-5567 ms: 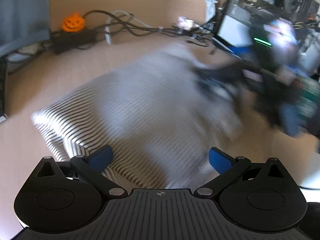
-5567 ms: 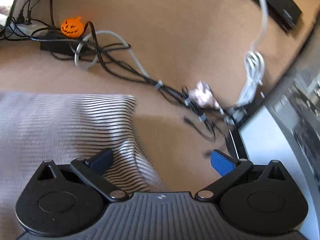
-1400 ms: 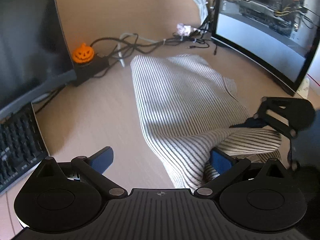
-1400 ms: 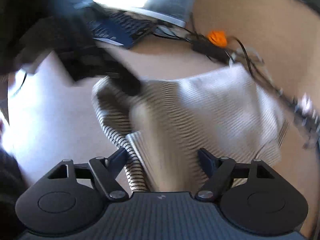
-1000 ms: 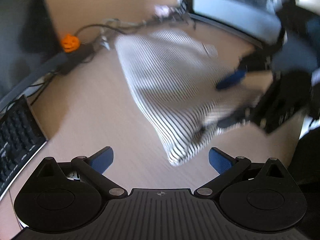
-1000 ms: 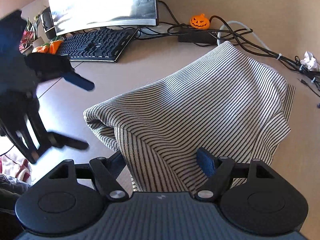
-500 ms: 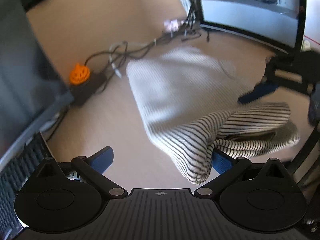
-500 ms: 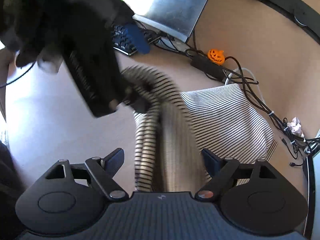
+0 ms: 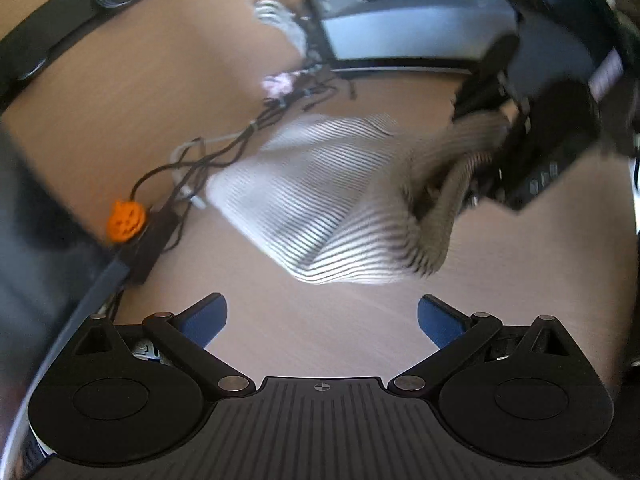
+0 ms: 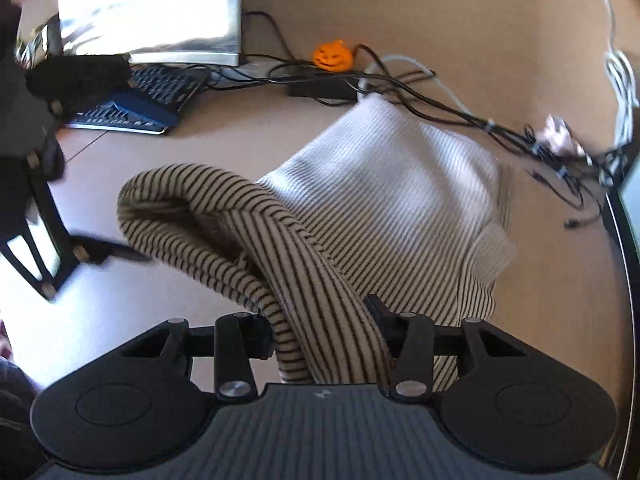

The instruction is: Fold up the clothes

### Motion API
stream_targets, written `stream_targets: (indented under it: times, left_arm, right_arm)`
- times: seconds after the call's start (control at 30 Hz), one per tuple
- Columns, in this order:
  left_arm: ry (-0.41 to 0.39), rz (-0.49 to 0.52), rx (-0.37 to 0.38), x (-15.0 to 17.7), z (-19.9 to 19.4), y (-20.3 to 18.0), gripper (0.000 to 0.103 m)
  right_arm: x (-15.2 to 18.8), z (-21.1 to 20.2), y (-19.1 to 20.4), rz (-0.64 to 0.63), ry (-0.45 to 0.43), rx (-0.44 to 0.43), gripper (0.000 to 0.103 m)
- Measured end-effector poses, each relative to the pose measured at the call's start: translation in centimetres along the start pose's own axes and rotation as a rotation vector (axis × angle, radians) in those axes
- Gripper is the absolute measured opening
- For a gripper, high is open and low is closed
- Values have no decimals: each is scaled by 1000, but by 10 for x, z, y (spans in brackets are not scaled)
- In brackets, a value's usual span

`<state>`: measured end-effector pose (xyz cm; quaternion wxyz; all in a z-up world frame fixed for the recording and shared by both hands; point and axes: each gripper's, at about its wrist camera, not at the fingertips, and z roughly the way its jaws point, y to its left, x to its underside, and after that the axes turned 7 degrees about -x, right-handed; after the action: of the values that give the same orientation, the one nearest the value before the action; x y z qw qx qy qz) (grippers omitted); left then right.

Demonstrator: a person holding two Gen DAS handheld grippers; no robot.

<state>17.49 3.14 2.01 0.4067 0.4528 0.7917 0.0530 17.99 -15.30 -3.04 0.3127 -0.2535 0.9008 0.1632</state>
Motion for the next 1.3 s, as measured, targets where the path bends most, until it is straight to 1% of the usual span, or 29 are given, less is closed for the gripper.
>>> stream_targets:
  times: [0.1, 0.23, 0.27, 0.33, 0.4, 0.43, 0.47, 0.53, 0.6, 0.63, 0.67, 0.73, 0.83, 0.87, 0.9, 1.0, 1.1, 1.13, 1.17, 1.2, 1.23, 1.27, 1.3]
  left_arm:
    - [-44, 64, 42, -15, 19, -18, 103]
    - [-102, 167, 22, -30, 39, -40, 103]
    - [-113, 168, 18, -33, 43, -41, 103]
    - [-134, 144, 18, -36, 49, -40, 103]
    - [-136, 105, 54, -39, 54, -36, 100]
    - [-129, 88, 69, -40, 57, -34, 83]
    - [-114, 72, 92, -41, 62, -33, 73]
    - [-103, 20, 139, -42, 70, -27, 73]
    - [-94, -28, 166, -44, 76, -22, 71]
    - [-85, -66, 180, -45, 80, -17, 67]
    - [-74, -111, 194, -46, 83, -11, 65]
    - [-52, -206, 224, -47, 90, 2, 65]
    - [-28, -351, 280, -46, 102, 26, 65]
    - [-20, -392, 303, -46, 107, 33, 65]
    - [-15, -427, 325, -45, 111, 39, 65]
    - [-13, -461, 362, -43, 114, 46, 65]
    - [-14, -475, 390, -40, 115, 50, 65]
    - [-22, -459, 387, -40, 114, 49, 66]
    - [-32, -438, 379, -39, 113, 49, 69]
    - [-43, -418, 372, -38, 111, 49, 72]
    - [-53, -397, 364, -37, 110, 48, 78]
    - [-66, -372, 354, -37, 108, 47, 83]
    - [-78, -352, 348, -37, 107, 45, 84]
  right_arm:
    - [-3, -5, -9, 33, 4, -23, 41]
    - [-8, -10, -16, 22, -10, -28, 41]
    - [-9, -12, -17, 19, -14, -26, 41]
    - [-6, -16, -19, 9, -20, -4, 41]
    - [0, -22, -20, -4, -21, 23, 42]
    - [4, -26, -21, -14, -20, 39, 44]
    - [9, -29, -20, -31, -19, 62, 47]
    - [18, -32, -19, -61, -18, 105, 66]
    - [29, -39, -20, -81, -25, 160, 75]
    - [35, -42, -20, -91, -29, 187, 78]
    - [40, -45, -21, -101, -32, 214, 80]
    - [53, -46, -21, -144, -23, 285, 87]
    - [65, -35, -26, -202, 18, 365, 87]
    - [65, -30, -29, -205, 18, 381, 87]
    - [62, -26, -31, -196, 0, 384, 87]
    - [47, -18, -36, -201, -52, 392, 87]
    - [25, -16, -37, -246, -107, 389, 87]
    - [18, -18, -37, -261, -125, 376, 84]
    - [12, -18, -37, -274, -135, 355, 81]
    - [7, -18, -38, -282, -144, 330, 72]
    - [3, -18, -41, -272, -143, 289, 61]
    - [-1, -18, -44, -262, -140, 251, 55]
    - [-2, -15, -46, -254, -130, 226, 47]
